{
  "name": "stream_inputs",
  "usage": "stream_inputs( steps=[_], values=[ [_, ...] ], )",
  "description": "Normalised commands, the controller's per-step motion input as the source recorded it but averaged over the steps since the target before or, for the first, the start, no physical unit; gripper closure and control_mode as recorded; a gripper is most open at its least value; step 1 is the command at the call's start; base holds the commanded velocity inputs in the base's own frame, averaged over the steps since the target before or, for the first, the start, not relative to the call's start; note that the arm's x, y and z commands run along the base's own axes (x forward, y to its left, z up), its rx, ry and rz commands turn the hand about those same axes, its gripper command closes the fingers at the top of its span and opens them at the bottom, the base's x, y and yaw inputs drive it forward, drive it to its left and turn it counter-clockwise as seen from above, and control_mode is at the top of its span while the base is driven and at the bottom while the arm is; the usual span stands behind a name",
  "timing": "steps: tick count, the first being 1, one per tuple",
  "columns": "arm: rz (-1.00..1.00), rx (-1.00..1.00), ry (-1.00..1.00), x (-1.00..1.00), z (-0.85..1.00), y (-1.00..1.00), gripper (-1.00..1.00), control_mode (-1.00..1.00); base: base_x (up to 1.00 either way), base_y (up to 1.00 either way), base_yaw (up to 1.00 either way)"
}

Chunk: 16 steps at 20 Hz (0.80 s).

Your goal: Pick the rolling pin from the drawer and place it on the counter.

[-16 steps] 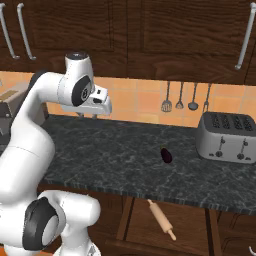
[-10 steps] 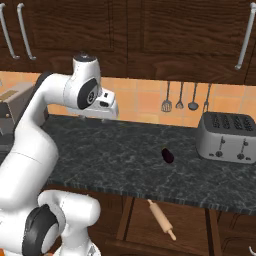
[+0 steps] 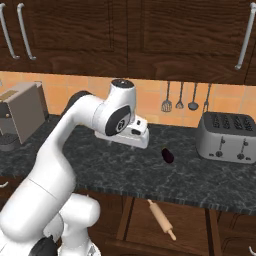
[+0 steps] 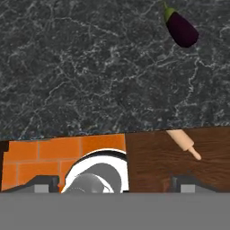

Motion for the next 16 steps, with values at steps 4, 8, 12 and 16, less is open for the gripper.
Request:
stream_inputs(
  steps=[4, 8, 12, 16],
  values=[
    [-0.11, 0.0, 0.12, -0.51, -0.58, -0.83, -1.0, -1.0, 0.0, 0.0, 0.0],
    [-0.11, -0.02, 0.14, -0.46, -0.63, -0.66, -1.0, -1.0, 0.0, 0.0, 0.0],
    [-0.09, -0.02, 0.13, -0.52, -0.76, -0.8, -1.0, -1.0, 0.0, 0.0, 0.0],
    [-0.05, -0.03, 0.02, -0.18, -0.67, -0.51, -1.0, -1.0, 0.0, 0.0, 0.0]
  ],
)
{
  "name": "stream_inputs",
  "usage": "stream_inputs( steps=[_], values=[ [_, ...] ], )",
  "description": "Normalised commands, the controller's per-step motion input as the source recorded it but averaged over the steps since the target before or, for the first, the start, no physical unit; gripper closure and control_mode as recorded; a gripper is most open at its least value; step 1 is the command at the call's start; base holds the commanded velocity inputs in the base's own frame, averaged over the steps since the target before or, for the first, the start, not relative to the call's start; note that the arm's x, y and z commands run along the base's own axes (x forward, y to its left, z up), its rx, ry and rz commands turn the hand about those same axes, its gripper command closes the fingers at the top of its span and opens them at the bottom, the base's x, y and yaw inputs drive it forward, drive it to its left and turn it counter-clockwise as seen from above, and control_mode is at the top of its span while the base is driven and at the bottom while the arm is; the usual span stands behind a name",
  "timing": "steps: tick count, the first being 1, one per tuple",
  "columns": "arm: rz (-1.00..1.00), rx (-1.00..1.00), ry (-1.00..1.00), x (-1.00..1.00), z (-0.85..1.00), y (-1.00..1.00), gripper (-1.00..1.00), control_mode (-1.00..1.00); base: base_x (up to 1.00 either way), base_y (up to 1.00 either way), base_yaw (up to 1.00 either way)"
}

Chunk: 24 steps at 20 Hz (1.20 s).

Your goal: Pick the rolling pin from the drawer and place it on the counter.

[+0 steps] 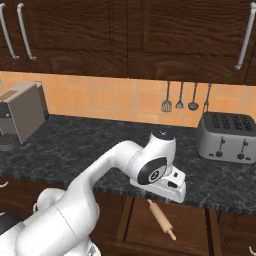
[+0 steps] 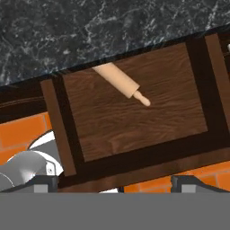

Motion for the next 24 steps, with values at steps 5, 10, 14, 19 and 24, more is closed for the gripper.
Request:
stream_inputs(
  steps=[5, 10, 14, 19, 24],
  values=[
    [0.0, 0.0, 0.0, 0.0, -0.61, -0.35, -1.0, -1.0, 0.0, 0.0, 0.0],
    [0.04, 0.0, 0.0, 0.0, -0.56, -0.21, -1.0, -1.0, 0.0, 0.0, 0.0],
    [0.02, 0.0, 0.0, 0.0, -0.52, -0.28, -1.0, -1.0, 0.0, 0.0, 0.0],
    [0.0, 0.0, 0.01, -0.32, -0.59, -0.2, -1.0, -1.0, 0.0, 0.0, 0.0],
    [0.0, 0.0, 0.0, -0.35, -0.49, -0.22, -1.0, -1.0, 0.0, 0.0, 0.0]
  ],
)
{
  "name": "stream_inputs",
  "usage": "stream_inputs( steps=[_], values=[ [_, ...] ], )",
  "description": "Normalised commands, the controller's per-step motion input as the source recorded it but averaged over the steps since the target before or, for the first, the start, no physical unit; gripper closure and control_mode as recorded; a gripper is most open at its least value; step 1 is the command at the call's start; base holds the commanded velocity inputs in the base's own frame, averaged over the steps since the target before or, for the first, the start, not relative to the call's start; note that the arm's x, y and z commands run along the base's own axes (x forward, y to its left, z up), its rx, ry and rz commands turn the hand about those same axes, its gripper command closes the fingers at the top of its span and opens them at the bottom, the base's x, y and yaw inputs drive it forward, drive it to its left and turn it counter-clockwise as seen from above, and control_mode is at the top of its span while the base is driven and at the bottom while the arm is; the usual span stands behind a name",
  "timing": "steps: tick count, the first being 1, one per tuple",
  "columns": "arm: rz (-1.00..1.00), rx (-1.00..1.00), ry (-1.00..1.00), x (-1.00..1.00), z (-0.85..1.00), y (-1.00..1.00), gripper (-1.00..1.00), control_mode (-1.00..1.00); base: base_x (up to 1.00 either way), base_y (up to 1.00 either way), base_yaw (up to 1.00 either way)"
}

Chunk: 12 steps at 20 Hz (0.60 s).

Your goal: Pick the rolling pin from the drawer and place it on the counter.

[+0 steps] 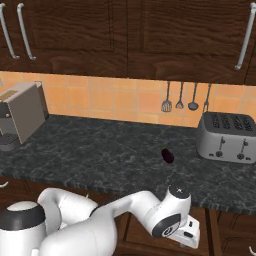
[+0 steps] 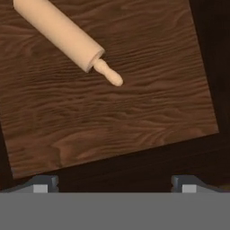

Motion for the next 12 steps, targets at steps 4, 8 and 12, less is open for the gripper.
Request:
stream_inputs(
  steps=[4, 8, 12],
  values=[
    [0.0, 0.0, 0.06, -0.26, -0.24, -0.3, -1.0, -1.0, 0.0, 0.0, 0.0],
    [0.0, 0.0, 0.07, -0.45, -0.18, -0.38, -1.0, -1.0, 0.0, 0.0, 0.0],
    [0.0, 0.0, 0.07, -0.87, -0.27, -0.6, -1.0, -1.0, 0.0, 0.0, 0.0]
  ],
)
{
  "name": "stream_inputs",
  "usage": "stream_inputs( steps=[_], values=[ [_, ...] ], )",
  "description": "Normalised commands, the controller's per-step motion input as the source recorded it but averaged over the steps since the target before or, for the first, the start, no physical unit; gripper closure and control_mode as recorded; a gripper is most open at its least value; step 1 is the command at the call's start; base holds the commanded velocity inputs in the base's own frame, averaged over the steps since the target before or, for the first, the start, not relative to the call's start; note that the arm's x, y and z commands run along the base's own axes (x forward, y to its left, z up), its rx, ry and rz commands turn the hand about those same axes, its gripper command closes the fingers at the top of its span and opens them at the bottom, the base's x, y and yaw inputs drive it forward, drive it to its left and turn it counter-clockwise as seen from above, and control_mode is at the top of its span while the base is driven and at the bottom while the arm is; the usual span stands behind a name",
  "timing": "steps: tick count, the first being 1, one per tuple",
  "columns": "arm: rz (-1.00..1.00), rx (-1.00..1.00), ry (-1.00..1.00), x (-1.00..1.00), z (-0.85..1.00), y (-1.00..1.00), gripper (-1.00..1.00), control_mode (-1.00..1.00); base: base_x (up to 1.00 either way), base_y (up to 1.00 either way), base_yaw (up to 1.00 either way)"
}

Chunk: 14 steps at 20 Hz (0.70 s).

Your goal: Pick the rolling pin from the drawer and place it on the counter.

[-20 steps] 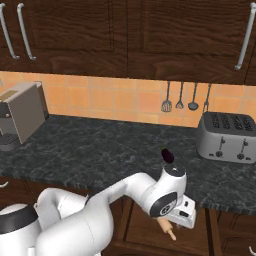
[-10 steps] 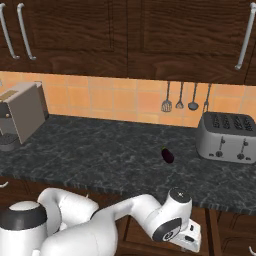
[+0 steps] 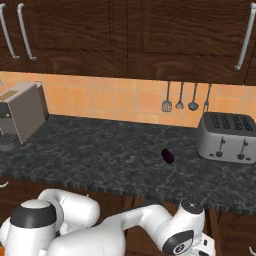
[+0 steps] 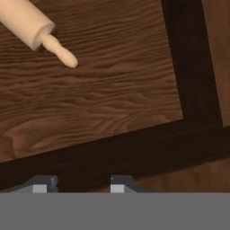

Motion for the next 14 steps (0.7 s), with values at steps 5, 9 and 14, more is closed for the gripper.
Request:
stream_inputs(
  steps=[5, 9, 14],
  values=[
    [0.0, -0.04, 0.07, -0.93, -0.43, -0.56, -1.0, -1.0, 0.0, 0.0, 0.0],
    [0.0, -0.05, 0.07, -0.98, -0.63, -0.47, -1.0, -1.0, 0.0, 0.0, 0.0],
    [0.0, -0.02, 0.02, -1.0, -0.48, -0.44, -1.0, -1.0, 0.0, 0.0, 0.0]
  ],
)
